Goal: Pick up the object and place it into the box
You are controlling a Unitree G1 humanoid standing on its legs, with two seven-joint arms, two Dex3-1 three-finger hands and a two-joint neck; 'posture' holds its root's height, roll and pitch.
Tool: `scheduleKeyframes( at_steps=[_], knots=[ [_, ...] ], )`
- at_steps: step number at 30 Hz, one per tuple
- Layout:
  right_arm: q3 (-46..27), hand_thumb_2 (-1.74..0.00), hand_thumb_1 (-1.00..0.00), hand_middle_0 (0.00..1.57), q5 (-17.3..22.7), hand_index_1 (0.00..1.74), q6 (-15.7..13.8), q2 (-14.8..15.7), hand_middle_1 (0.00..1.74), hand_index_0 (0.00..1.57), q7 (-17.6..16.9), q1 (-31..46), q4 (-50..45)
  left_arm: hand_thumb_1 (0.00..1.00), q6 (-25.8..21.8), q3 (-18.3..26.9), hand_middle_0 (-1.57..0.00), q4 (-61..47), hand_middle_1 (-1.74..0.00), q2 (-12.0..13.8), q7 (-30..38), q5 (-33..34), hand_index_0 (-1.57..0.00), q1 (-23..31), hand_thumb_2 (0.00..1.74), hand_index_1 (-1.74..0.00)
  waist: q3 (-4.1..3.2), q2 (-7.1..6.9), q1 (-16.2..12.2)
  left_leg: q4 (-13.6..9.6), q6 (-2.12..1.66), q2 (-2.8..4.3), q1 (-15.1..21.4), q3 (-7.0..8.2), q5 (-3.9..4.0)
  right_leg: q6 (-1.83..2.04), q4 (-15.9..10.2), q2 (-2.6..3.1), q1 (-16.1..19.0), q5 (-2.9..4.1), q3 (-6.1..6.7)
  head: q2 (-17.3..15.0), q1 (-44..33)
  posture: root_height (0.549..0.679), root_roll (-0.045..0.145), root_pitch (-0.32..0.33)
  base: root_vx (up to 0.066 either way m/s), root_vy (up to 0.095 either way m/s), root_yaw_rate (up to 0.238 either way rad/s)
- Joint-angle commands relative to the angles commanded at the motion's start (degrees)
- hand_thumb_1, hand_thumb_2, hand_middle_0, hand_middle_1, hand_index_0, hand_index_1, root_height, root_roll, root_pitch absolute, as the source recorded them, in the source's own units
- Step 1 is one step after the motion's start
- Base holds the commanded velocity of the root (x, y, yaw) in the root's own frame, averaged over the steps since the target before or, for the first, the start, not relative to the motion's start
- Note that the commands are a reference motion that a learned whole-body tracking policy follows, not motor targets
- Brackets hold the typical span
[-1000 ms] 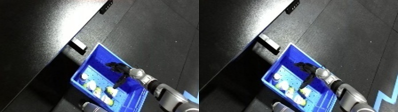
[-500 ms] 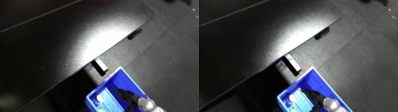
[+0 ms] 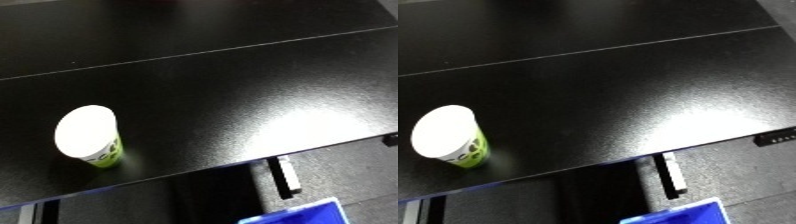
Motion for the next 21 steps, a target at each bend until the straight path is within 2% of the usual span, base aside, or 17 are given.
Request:
scheduleKeyframes(
  at_steps=[4, 6, 11, 15, 21],
  knots=[
    [0.91, 0.0, 0.0, 0.0, 0.88, 0.0, -0.23, 0.64, 0.0, 0.0, -1.61, -0.07, -0.1, 0.0, 0.21, -0.55, 0.0, -0.78, 0.0, 0.55, -0.39, -0.19, 0.0, -0.51, 0.0, 0.0, 0.69, -0.09, 0.92, -0.58, -0.09, -0.1, -0.13, -0.68, 0.77, 0.28, 0.07, -0.58, 0.17, 0.2, -0.91, -3.53, -6.28, 0.637, 0.054, -0.076, -0.009, -0.017, 0.182],
    [1.28, 0.0, 0.0, 0.0, 1.21, 0.0, -0.24, 1.01, 0.0, 0.0, -2.37, 0.0, -0.35, 0.0, 0.25, -0.7, 0.0, -0.97, 0.0, 0.81, -0.64, -0.16, 0.0, -0.65, 0.0, 0.0, 1.01, -0.24, 1.27, -0.52, -0.11, -0.19, -0.27, -1.0, 0.92, 0.37, 0.02, -0.78, 0.37, 0.26, -1.25, -4.74, -9.3, 0.638, 0.054, -0.078, -0.003, -0.022, 0.154],
    [2.27, 0.0, 0.0, 0.0, 1.74, 0.0, 0.04, 1.72, 0.0, 0.0, -3.74, 0.29, -0.85, 0.0, 0.18, -0.4, 0.0, -1.11, 0.0, 1.58, -1.53, -0.29, 0.0, -0.73, 0.0, 0.0, 1.62, -0.65, 1.93, 0.3, 0.21, -0.38, -0.22, -1.67, 0.44, 0.44, -0.07, -1.14, 1.08, 0.11, -1.86, -8.32, -17.18, 0.638, 0.055, -0.086, 0.014, -0.018, 0.084],
    [3.18, 0.0, 0.0, 0.0, 1.41, 0.0, 0.05, 2.16, 0.0, 0.0, -3.79, 0.14, -0.28, 0.0, 0.17, 0.28, 0.0, -0.87, 0.0, 2.26, -2.14, -1.06, 0.0, -1.23, 0.0, 0.0, 1.7, -0.93, 2.13, 0.64, 0.56, -0.25, 0.07, -1.8, 0.11, 0.41, -0.08, -1.22, 1.72, -0.19, -2.21, -12.44, -20.19, 0.638, 0.052, -0.091, 0.008, -0.005, -0.009],
    [3.75, 0.0, 0.0, 0.0, 1.04, 0.0, -0.59, 2.8, 0.0, 0.0, -3.06, -0.28, 2.01, 0.0, -0.28, 1.03, 0.0, -0.68, 0.0, 2.98, -3.49, -2.79, 0.0, -2.03, 0.0, 0.0, 1.33, -1.17, 2.41, -0.05, 0.63, 0.1, 0.95, -1.87, 0.17, 0.53, -0.28, -1.28, 2.75, -0.54, -2.53, -14.22, -21.0, 0.637, 0.047, -0.099, 0.015, -0.002, -0.005]
  ],
)
